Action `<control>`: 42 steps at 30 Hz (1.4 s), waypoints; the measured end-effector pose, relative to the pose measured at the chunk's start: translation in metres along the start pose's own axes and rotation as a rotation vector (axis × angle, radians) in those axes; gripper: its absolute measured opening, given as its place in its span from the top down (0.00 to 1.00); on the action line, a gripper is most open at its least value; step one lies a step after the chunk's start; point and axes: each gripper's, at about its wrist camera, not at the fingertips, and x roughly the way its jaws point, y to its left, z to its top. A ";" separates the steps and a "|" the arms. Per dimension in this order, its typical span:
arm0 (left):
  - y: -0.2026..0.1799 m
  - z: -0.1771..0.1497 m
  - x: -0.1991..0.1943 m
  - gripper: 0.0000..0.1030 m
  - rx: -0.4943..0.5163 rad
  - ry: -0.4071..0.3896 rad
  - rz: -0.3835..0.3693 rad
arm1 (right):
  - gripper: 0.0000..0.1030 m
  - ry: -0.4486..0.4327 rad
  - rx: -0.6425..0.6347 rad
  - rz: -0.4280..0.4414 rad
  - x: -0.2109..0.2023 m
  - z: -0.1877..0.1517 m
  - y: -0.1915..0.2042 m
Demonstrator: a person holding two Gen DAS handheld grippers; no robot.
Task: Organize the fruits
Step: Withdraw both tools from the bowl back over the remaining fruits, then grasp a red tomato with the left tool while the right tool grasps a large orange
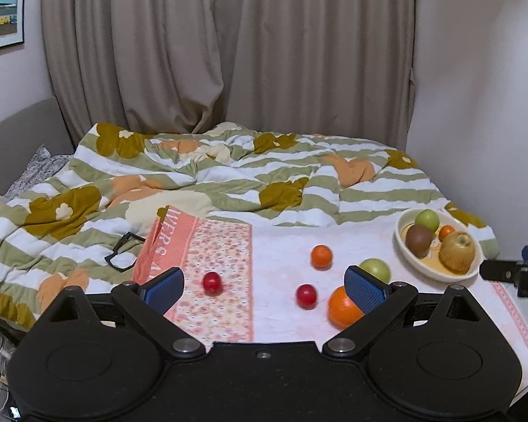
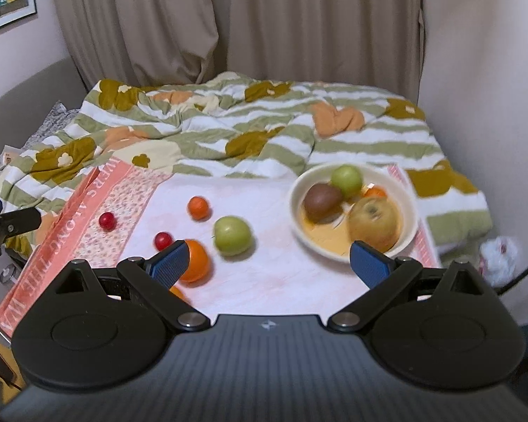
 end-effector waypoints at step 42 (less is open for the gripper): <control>0.091 -0.016 0.222 0.46 0.204 0.321 -0.195 | 0.00 0.215 0.151 -0.171 0.169 -0.031 0.115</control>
